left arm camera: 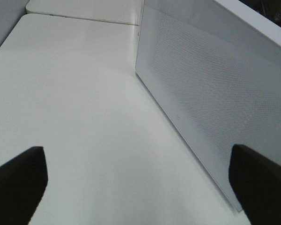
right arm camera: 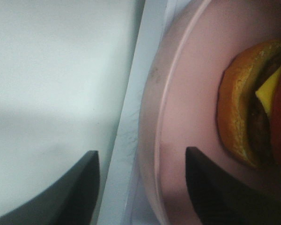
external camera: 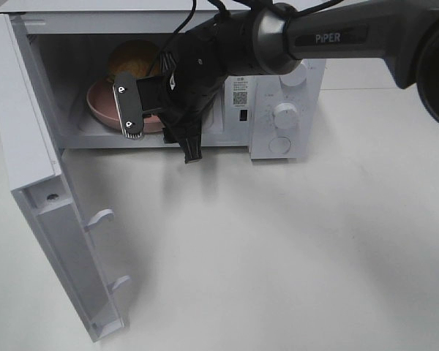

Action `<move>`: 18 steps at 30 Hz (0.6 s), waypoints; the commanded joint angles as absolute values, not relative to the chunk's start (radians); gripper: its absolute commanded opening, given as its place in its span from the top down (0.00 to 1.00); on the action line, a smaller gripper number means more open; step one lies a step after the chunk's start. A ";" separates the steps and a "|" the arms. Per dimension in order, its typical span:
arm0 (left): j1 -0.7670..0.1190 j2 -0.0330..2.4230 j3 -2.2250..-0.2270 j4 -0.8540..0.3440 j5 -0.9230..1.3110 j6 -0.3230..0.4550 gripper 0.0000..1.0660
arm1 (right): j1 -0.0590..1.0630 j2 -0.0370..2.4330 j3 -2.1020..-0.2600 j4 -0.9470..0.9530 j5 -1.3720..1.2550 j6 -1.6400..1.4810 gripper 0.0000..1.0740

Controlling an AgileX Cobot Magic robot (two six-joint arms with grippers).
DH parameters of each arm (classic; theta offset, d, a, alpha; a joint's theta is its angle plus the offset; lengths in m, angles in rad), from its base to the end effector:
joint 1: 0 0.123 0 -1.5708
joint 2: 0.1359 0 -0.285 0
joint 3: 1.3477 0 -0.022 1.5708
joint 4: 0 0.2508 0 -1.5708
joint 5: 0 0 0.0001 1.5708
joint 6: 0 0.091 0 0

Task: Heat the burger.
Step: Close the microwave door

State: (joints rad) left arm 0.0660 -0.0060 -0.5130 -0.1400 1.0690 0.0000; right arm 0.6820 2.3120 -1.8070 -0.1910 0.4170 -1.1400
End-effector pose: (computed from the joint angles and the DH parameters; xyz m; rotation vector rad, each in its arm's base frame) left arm -0.0073 -0.0116 0.2808 -0.0582 2.0272 -0.1255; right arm 0.4070 0.3214 0.1567 -2.0241 1.3474 -0.3837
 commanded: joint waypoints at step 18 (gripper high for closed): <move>0.071 -0.022 -0.513 -0.141 1.061 0.000 0.08 | 0.680 2.138 -1.539 -0.195 0.245 -1.116 0.28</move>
State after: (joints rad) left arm 0.0660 -0.0060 -0.5130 -0.1400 1.0690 0.0000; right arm 0.6820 2.1720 -1.5750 -0.1910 0.2810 -1.1240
